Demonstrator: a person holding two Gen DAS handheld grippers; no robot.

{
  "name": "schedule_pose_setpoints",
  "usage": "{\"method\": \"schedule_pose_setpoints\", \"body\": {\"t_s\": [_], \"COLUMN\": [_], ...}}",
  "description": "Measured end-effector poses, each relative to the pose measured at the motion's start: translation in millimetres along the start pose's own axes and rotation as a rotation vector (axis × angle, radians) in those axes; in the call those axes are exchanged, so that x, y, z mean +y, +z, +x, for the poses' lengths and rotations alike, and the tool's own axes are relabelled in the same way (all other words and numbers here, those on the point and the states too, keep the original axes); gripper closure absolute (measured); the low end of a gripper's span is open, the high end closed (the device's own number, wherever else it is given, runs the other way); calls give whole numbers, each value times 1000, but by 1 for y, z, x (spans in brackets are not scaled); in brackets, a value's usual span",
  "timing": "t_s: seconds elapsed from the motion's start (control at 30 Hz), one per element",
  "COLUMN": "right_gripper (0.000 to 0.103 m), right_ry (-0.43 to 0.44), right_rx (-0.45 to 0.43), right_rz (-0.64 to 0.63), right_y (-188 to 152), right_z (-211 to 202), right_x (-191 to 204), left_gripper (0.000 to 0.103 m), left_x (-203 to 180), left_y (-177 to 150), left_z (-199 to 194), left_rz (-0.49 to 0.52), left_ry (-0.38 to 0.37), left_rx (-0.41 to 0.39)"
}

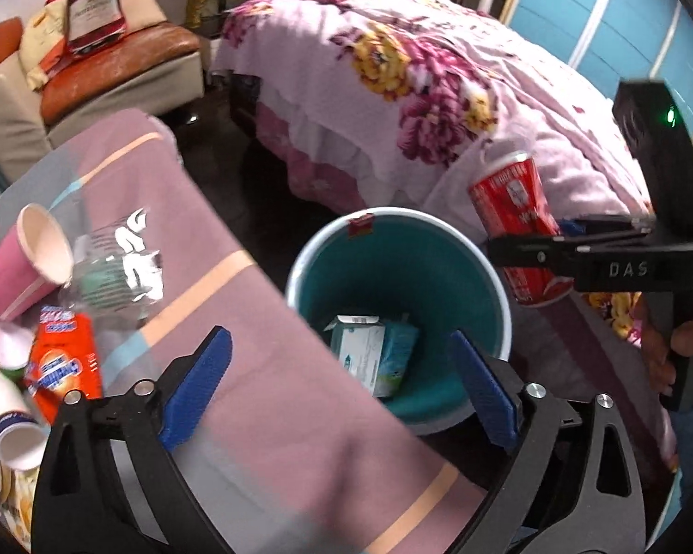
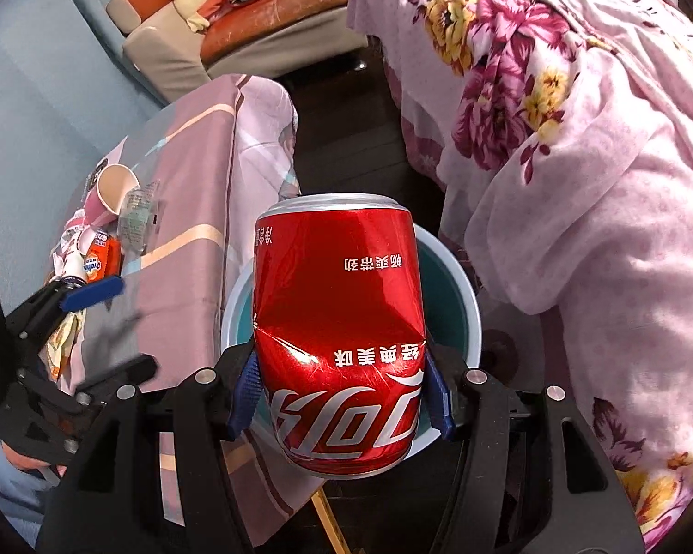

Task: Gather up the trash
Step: 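Carry box and can to the wastebasket and open both grippers over it, then grasp the white yogurt cup with the left gripper while the right grasps the pink paper cup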

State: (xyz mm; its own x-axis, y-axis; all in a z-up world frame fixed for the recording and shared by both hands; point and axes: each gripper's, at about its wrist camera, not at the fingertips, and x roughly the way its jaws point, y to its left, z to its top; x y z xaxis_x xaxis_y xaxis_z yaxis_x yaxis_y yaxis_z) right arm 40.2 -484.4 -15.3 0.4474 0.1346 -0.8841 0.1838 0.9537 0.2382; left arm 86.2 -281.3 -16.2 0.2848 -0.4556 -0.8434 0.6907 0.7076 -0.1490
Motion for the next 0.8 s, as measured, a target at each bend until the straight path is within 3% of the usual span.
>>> {"method": "schedule_pose_setpoints", "body": {"t_s": [0.5, 0.57, 0.8], "right_gripper": [46, 30, 27], "right_ry": [-21, -21, -30], "right_rx": [63, 67, 61], "right_rz": [-65, -63, -117], "right_y": [-7, -7, -3], "right_z": [12, 12, 3], "right_x": [39, 41, 74], "left_gripper": [6, 5, 5], "left_x": [73, 78, 105], "left_y": [-26, -29, -44], "left_z": [-43, -49, -68], "left_rz": [-181, -190, -249], "left_ry": [36, 38, 33], "left_rx": [-25, -32, -59]}}
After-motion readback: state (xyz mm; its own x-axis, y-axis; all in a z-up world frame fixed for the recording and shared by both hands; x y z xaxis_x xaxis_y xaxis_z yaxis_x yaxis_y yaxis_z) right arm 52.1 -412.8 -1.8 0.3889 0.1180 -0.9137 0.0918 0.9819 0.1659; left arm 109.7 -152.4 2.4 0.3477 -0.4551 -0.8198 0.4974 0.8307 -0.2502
